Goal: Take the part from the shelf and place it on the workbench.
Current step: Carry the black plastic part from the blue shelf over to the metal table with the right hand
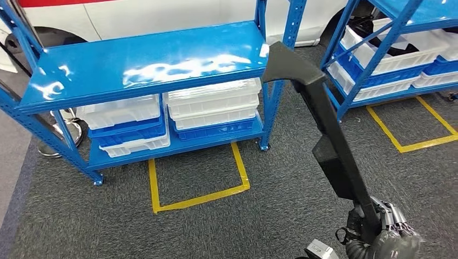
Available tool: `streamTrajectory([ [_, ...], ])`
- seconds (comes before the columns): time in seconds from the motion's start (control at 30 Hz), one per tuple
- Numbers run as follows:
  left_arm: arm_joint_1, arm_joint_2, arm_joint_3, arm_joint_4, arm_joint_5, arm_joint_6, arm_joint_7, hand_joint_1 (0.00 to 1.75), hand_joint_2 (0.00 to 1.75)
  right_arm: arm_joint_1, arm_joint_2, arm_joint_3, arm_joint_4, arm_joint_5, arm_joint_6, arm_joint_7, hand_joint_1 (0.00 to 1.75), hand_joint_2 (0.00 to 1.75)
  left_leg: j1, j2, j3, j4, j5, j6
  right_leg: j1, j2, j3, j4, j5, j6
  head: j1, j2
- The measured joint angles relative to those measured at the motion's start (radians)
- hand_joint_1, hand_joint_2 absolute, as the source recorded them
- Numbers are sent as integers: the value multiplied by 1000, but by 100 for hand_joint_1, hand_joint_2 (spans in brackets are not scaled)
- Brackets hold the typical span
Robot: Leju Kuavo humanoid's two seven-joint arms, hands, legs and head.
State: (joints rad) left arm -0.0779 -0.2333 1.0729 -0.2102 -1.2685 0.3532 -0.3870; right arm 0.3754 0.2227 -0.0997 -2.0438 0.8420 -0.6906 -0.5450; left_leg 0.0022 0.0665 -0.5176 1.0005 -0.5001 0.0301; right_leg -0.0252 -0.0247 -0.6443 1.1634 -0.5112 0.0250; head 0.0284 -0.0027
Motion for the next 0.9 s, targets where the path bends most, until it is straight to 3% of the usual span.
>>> streamTrajectory([
  [0.07,-1,0,1,0,0,0,-1,0,175,2,6,-2,-4,-17,0,-12,175,175,-4,14,-2,14,-12,-12,3,-29,42,-83,20,-9,0,0],
  [0.1,-2,0,1,0,0,0,-2,0,175,4,10,-2,-6,-24,-1,-17,175,175,-7,20,-1,17,-15,-17,7,-33,45,-91,16,-16,-1,0],
  [0.2,-6,-1,2,0,2,1,-2,0,175,11,24,-5,-16,-41,-1,-30,175,175,-5,29,4,20,-23,-31,7,-7,41,-95,23,-35,-1,0],
  [0.27,-7,-1,2,0,3,2,-2,0,175,16,34,-9,-21,-51,-1,-37,175,175,-1,-9,-18,76,-67,-39,4,10,40,-100,28,-45,-1,0],
  [0.33,-4,-1,4,0,4,3,-1,0,175,21,43,-14,-24,-63,-1,-42,175,175,2,-48,-73,200,-134,-43,5,29,36,-100,31,-51,-1,0],
  [0.37,-3,-1,4,0,6,3,-1,0,175,23,46,-16,-24,-68,-1,-44,175,175,2,-53,-100,257,-154,-43,7,41,35,-100,32,-53,-1,0],
  [0.4,-1,-1,6,0,8,4,-1,0,175,27,48,-18,-25,-72,-1,-46,175,175,2,-56,-116,288,-156,-42,9,53,35,-100,33,-54,-1,0],
  [0.43,0,-1,7,0,10,5,-1,0,175,31,50,-19,-25,-76,-1,-48,175,175,2,-58,-116,285,-139,-40,10,66,35,-100,33,-54,-1,0],
  [0.47,1,-1,8,0,12,6,-1,0,175,35,53,-21,-26,-79,-1,-50,175,175,2,-62,-100,247,-106,-36,11,79,36,-100,34,-54,-1,0],
  [0.53,1,-1,12,0,16,9,-1,0,175,43,60,-24,-30,-83,-1,-53,175,175,2,-101,-45,120,-36,-26,13,102,37,-99,35,-52,-1,0],
  [0.6,0,-1,15,0,17,12,2,0,175,52,67,-27,-34,-87,-1,-54,175,175,1,-139,-10,35,-13,-19,11,122,32,-98,40,-43,-1,0],
  [0.63,-1,-1,16,0,16,12,4,0,175,56,69,-28,-34,-88,-1,-55,175,175,0,-144,-6,24,-16,-17,9,132,27,-99,44,-37,-1,0],
  [0.67,-2,-1,16,0,15,12,6,0,175,62,71,-29,-35,-90,-1,-56,175,175,-1,-134,-3,15,-15,-15,7,143,23,-102,49,-29,-1,0],
  [0.7,-2,-1,16,0,15,12,8,0,175,68,74,-30,-36,-91,-2,-58,175,175,0,-122,0,9,-10,-10,6,140,21,-100,49,-25,-1,0],
  [0.77,0,-1,17,0,14,12,10,0,175,77,78,-34,-39,-92,-2,-62,175,175,3,-96,6,-8,1,1,11,99,1,-60,20,-19,1,0],
  [0.83,3,-1,17,0,13,13,10,0,175,79,78,-36,-40,-92,-2,-64,175,175,0,-66,6,-13,4,8,13,49,-49,54,-48,-15,3,0],
  [0.9,4,-1,18,0,13,13,10,0,175,81,78,-38,-40,-93,-1,-65,175,175,-2,-37,4,-12,2,10,9,36,-90,150,-86,-9,3,0],
])
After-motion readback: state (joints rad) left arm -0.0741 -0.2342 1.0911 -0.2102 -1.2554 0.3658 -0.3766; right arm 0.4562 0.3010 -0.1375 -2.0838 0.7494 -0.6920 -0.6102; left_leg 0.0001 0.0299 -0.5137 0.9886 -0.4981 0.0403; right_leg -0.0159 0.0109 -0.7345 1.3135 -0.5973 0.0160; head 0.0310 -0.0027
